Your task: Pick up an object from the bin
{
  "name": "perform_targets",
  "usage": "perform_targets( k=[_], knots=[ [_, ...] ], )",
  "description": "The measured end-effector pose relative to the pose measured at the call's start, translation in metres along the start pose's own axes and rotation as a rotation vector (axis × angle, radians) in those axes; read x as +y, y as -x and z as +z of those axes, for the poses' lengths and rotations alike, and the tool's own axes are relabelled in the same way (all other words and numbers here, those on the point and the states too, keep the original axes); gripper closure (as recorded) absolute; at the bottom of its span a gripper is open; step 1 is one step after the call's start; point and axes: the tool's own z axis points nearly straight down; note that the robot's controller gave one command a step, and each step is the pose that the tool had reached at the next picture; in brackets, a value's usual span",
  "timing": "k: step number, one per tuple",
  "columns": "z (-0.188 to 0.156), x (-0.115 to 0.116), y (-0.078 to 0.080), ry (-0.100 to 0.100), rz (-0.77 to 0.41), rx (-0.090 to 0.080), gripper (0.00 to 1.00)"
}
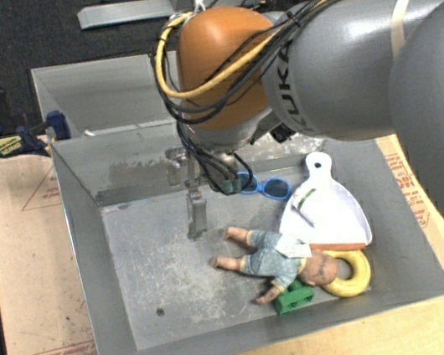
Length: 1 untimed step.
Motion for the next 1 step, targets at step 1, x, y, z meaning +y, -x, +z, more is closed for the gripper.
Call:
perform_targets(
  k=[1],
  knots=[
    [-0.0051, -0.0007, 0.0013, 0.001, 0.003, -0.007, 0.00]
  ],
)
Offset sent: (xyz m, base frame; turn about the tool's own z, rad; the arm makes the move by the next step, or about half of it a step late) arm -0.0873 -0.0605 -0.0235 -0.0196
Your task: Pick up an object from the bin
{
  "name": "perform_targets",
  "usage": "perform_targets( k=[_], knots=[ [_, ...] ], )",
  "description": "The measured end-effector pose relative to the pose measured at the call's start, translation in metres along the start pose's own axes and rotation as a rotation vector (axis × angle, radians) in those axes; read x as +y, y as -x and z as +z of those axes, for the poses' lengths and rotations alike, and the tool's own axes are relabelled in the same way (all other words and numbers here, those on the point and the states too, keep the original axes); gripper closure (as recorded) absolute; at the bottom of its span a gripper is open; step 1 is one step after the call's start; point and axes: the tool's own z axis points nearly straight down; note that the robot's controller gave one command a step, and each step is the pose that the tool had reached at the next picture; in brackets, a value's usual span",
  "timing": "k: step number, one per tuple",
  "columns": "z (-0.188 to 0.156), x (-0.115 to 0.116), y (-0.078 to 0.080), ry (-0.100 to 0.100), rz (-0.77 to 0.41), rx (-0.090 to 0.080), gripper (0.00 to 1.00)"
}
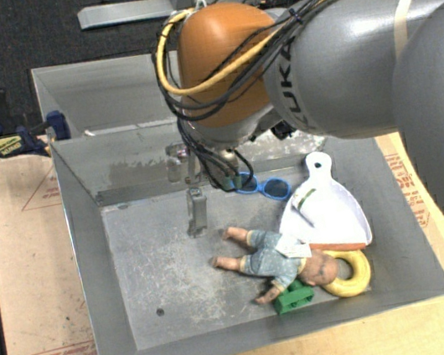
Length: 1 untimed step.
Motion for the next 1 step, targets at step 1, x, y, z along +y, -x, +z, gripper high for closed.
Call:
perform_targets(
  k=[1],
  knots=[
    [0.0104, -0.0220, -0.0351, 0.002, -0.011, -0.003, 0.00]
  ],
)
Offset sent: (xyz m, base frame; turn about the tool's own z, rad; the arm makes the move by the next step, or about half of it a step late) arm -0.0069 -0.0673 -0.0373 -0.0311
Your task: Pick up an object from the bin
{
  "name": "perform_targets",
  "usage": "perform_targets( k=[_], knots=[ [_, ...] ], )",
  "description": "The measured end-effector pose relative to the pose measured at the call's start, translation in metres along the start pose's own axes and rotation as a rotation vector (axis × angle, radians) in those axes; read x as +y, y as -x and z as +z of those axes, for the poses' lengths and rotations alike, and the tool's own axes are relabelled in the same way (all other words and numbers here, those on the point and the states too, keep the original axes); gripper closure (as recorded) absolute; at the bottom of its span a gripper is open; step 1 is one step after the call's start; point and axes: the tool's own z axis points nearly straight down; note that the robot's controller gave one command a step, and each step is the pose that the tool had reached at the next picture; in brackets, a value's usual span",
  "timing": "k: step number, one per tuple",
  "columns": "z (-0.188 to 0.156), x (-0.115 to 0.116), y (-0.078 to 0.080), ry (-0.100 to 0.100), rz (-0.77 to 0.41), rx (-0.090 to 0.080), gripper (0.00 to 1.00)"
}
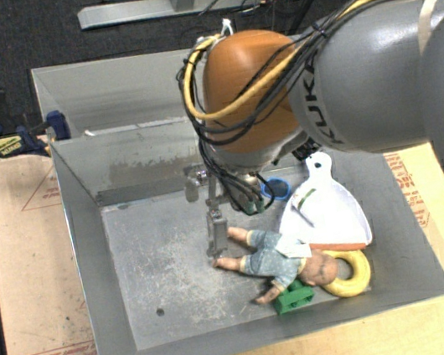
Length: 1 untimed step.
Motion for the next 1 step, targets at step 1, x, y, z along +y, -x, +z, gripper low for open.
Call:
perform_targets(
  k=[1],
  knots=[
    [0.0129, -0.0237, -0.0164, -0.003, -0.007, 0.009, 0.00]
  ],
)
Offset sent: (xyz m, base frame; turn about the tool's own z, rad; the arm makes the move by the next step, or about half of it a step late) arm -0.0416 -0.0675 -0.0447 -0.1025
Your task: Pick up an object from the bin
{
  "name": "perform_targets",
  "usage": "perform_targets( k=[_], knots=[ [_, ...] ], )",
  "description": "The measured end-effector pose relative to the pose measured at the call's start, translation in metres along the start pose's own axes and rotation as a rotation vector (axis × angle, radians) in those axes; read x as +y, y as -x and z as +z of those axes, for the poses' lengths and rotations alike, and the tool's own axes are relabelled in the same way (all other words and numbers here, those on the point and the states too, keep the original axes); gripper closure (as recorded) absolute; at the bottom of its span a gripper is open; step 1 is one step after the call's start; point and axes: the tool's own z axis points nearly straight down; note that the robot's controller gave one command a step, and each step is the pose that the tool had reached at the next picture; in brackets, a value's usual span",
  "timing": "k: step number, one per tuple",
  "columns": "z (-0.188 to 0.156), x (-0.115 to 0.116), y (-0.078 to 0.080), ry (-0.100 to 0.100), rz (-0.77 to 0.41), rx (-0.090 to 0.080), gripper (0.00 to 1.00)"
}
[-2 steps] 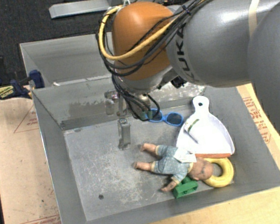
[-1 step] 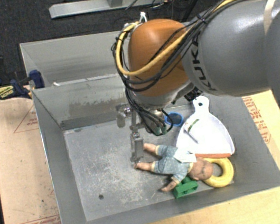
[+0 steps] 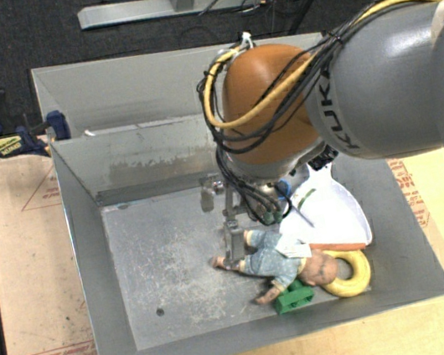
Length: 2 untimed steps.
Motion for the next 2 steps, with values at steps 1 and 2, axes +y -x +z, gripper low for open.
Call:
perform_targets(
  k=[1, 2],
  knots=[
    [0.004, -0.005, 0.010, 0.002, -0.009, -0.007, 0.00],
    [0.022, -0.006, 0.008, -0.002, -0.097, -0.004, 0.00]
  ],
)
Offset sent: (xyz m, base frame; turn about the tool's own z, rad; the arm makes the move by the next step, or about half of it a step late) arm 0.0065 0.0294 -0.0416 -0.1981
